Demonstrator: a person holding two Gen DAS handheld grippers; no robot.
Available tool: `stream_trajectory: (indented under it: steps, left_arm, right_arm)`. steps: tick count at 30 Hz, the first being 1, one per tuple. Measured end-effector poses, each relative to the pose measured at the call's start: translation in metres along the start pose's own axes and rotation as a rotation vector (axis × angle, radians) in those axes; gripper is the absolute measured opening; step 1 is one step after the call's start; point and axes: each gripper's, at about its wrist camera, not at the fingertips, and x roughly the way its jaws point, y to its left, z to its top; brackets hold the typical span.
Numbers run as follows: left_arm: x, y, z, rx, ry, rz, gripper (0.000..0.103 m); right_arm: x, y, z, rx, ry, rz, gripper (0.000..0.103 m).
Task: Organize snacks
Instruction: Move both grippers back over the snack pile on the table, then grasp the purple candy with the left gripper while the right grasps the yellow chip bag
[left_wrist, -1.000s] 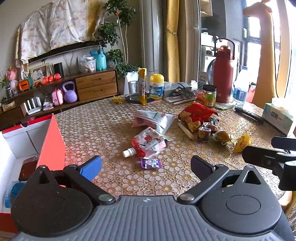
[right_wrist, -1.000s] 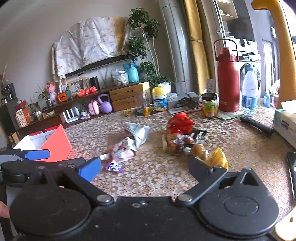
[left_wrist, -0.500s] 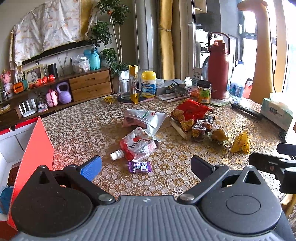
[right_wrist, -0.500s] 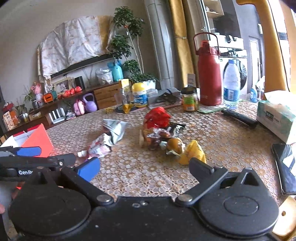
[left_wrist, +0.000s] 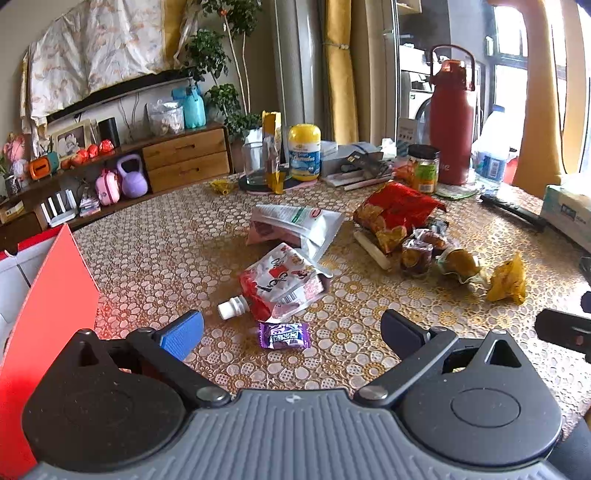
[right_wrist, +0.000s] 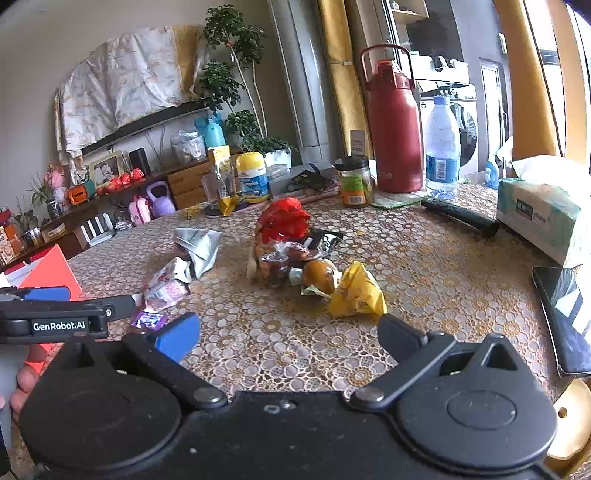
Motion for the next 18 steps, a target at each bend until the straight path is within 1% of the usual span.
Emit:
stream_trajectory:
  steps: [9,18]
  left_arm:
    - [0.028,0.001,-0.005,0.003,0.031,0.02,0.103]
    - [0.05,0.002,-0.007,-0.012,0.06,0.012,0.103]
  right_arm:
    - [0.009,-0.009,-0.002,0.016,0.008,-0.018,0.103]
    - [0.022,-0.016,-0.001,0.024,0.025,-0.031,0.103]
